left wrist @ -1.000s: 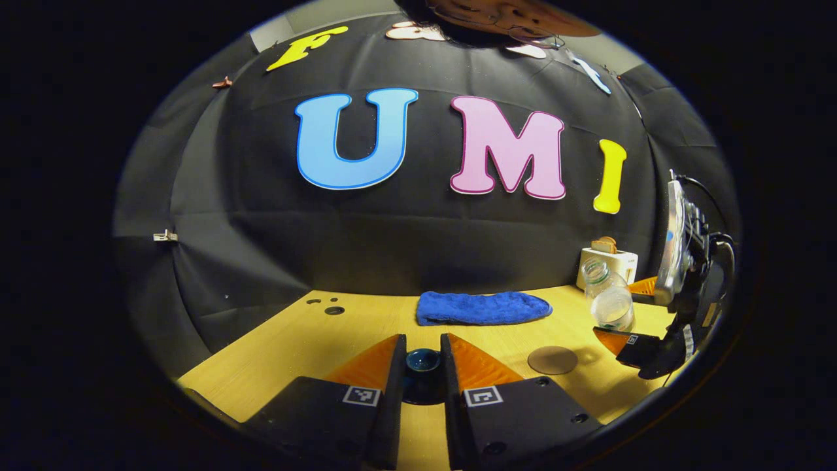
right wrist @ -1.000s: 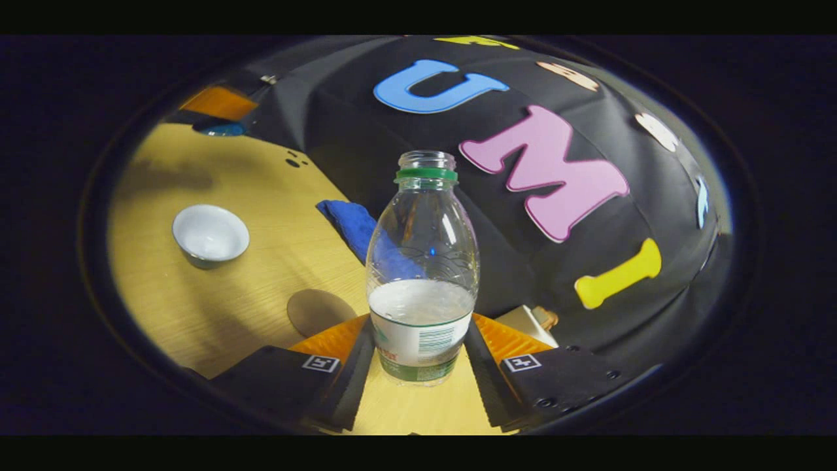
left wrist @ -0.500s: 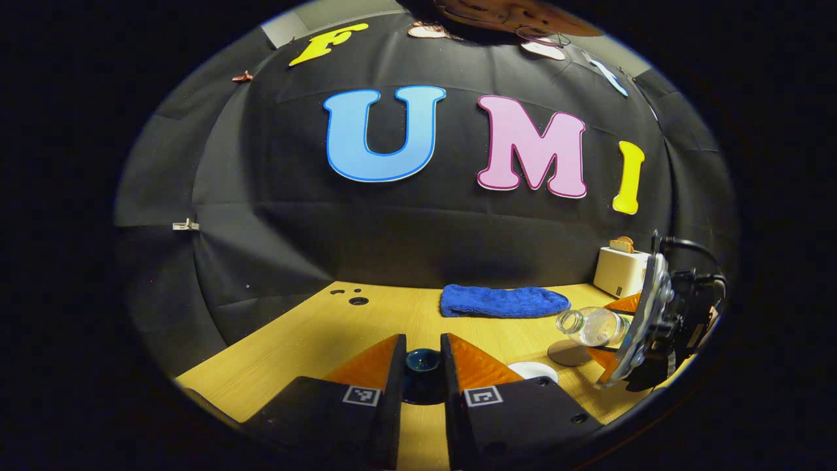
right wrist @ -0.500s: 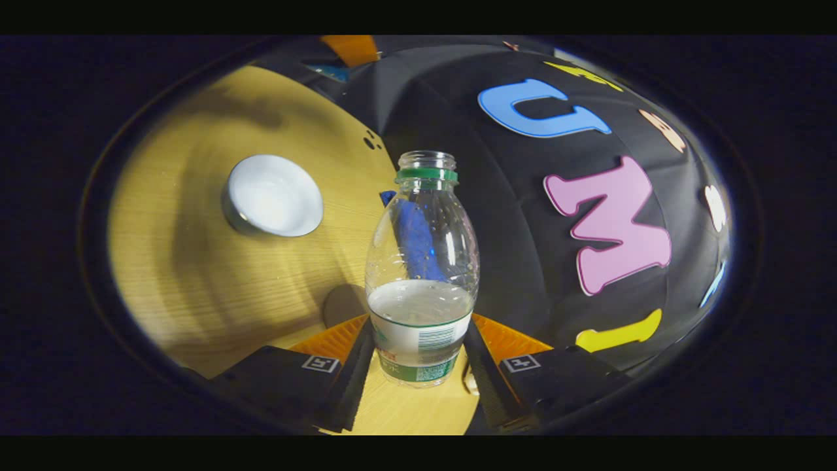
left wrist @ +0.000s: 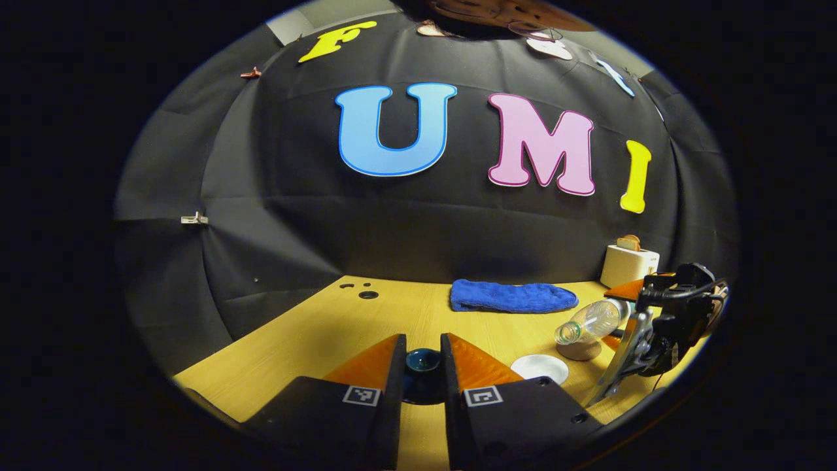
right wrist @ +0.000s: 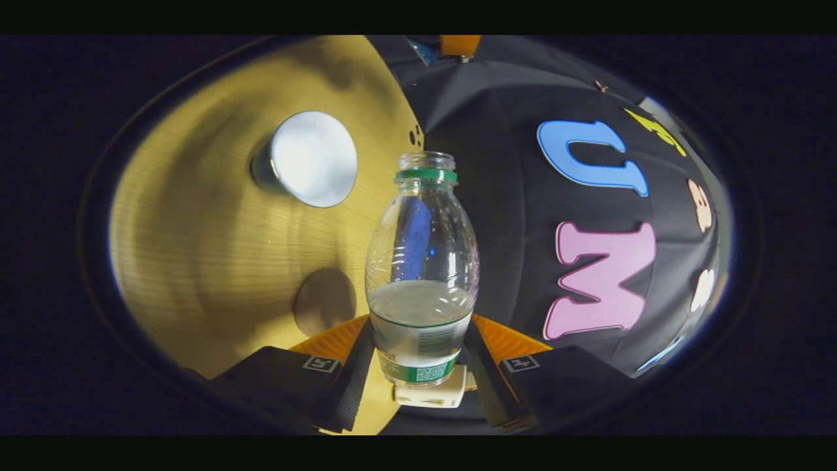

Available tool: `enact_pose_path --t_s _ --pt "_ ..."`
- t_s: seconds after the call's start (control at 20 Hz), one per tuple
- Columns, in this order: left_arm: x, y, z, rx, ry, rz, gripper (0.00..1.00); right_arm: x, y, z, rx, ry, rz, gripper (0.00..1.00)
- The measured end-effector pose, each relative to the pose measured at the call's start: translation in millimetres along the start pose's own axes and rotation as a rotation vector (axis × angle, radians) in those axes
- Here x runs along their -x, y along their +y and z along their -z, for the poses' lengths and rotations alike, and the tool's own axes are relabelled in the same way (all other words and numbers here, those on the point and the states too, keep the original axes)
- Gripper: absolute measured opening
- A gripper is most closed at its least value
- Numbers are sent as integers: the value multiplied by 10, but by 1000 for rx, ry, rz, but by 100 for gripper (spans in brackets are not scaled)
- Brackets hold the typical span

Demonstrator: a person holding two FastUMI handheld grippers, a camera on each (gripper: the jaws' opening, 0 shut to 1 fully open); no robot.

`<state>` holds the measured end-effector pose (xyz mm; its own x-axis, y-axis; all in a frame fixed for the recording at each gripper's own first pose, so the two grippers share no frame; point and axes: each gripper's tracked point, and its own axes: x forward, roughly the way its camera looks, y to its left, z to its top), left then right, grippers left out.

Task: Open the teacup lid with one hand, grasp the water bottle and pour water into the teacup with the other hand; after pouring, place the water bottle on the coaster and then close the teacup lid.

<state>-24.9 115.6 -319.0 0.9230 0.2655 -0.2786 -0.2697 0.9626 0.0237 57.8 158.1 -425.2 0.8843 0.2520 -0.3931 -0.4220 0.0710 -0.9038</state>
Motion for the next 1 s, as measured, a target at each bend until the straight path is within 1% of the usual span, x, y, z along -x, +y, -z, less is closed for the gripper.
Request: enact_pose_path --t_s 0.05,0.1,0.15,0.35,0.4,0.5,0.55,0.6,0.8,0.85,0.95,1.0 --pt "1 3 -4 1 1 -2 32 -8 -18 11 28 -4 11 75" --pt "4 11 8 2 2 -4 29 -13 -37 18 54 -11 18 75" --pt "0 14 2 2 3 -5 32 -2 -17 5 72 -17 22 75" --pt "-3 7 -2 3 4 -8 32 -7 8 -10 123 -33 36 75" --pt "3 4 11 5 5 -8 36 -20 -18 -14 145 -41 39 75" --pt "6 2 27 5 8 -7 29 -40 -73 -38 195 -60 59 75" --pt "6 5 23 5 10 -8 32 -57 -93 -29 211 -67 64 77" --pt "6 7 34 7 11 -8 32 -62 -98 -28 222 -72 65 75" --pt "14 24 9 19 6 -14 32 -55 -142 -41 257 -80 75 75" --pt "6 23 -5 23 4 -15 32 -65 -153 -24 257 -81 82 77" --pt "7 14 15 25 4 -15 32 -73 -189 14 266 -79 93 75" --pt "4 3 12 27 4 -12 32 -86 -224 6 276 -79 100 75"
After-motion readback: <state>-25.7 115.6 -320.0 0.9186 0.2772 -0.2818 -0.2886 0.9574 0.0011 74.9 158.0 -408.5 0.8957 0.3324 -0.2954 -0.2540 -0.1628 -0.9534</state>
